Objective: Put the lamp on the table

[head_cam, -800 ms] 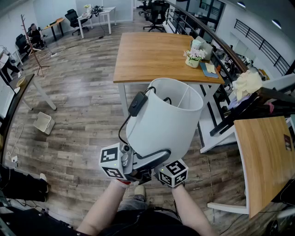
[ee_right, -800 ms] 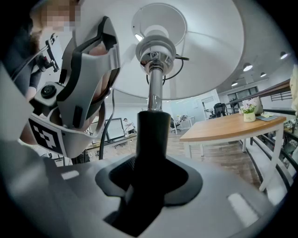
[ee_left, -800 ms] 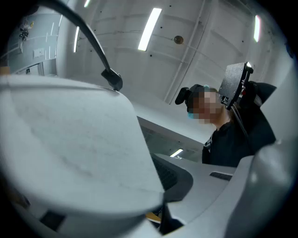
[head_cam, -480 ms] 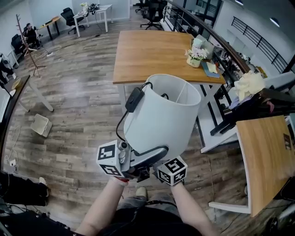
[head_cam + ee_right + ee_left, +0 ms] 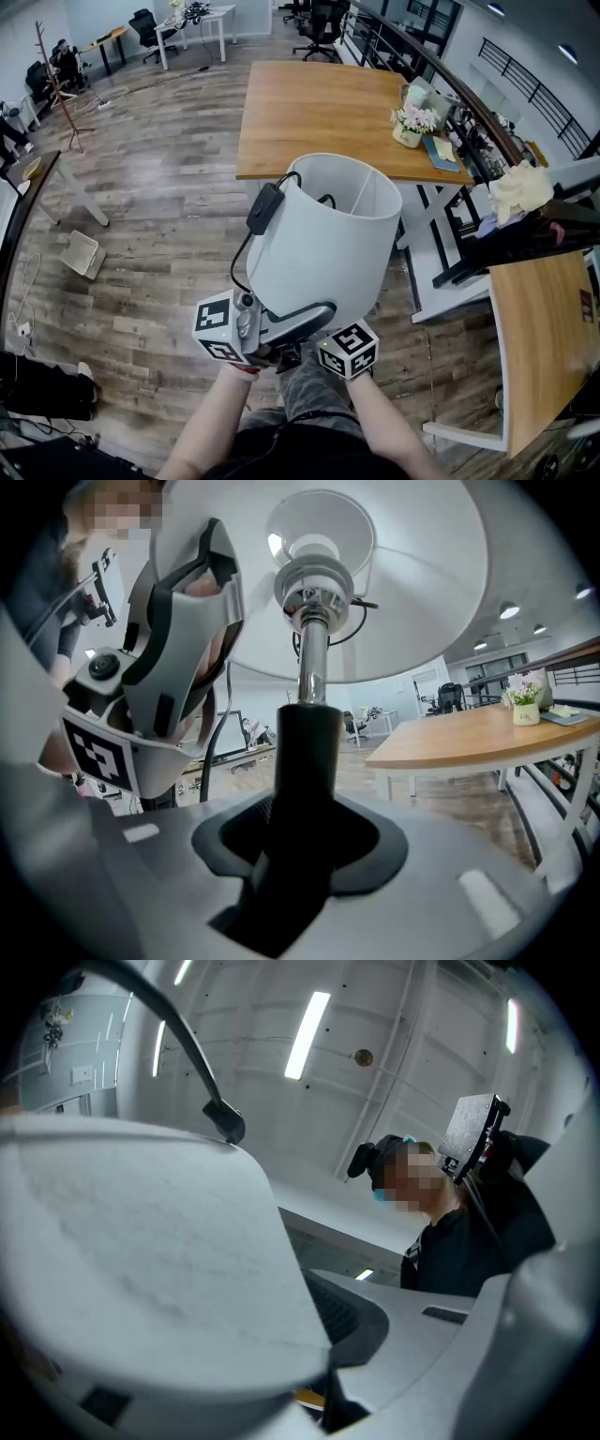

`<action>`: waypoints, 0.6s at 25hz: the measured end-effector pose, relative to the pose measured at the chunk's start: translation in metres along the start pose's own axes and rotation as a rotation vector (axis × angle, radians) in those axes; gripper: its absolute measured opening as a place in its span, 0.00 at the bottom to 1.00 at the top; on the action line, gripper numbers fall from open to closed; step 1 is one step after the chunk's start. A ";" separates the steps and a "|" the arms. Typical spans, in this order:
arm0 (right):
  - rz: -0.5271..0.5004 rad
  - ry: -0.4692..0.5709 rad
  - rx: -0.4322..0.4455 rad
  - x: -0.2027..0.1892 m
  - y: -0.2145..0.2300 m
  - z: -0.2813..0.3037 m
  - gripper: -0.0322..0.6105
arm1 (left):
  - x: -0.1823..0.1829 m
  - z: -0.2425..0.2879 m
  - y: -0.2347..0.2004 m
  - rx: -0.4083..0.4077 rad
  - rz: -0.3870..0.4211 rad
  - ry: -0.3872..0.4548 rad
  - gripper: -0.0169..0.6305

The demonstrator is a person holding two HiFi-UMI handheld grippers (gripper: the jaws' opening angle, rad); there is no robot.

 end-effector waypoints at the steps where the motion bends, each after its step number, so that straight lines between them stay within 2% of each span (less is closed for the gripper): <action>1: 0.003 -0.001 0.005 0.000 0.005 0.006 0.31 | 0.003 -0.001 -0.007 0.005 0.001 0.002 0.07; 15: 0.004 -0.008 0.031 0.019 0.102 0.083 0.31 | 0.067 -0.005 -0.117 0.040 -0.005 0.018 0.07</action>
Point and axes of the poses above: the fingertips, and each gripper's own axes: z forward along the fingers, y to its right, x out of its top, the point moved 5 cm from there along -z, backward along the fingers, and after that the axes turned 9 degrees about -z, right-handed, at the moved point
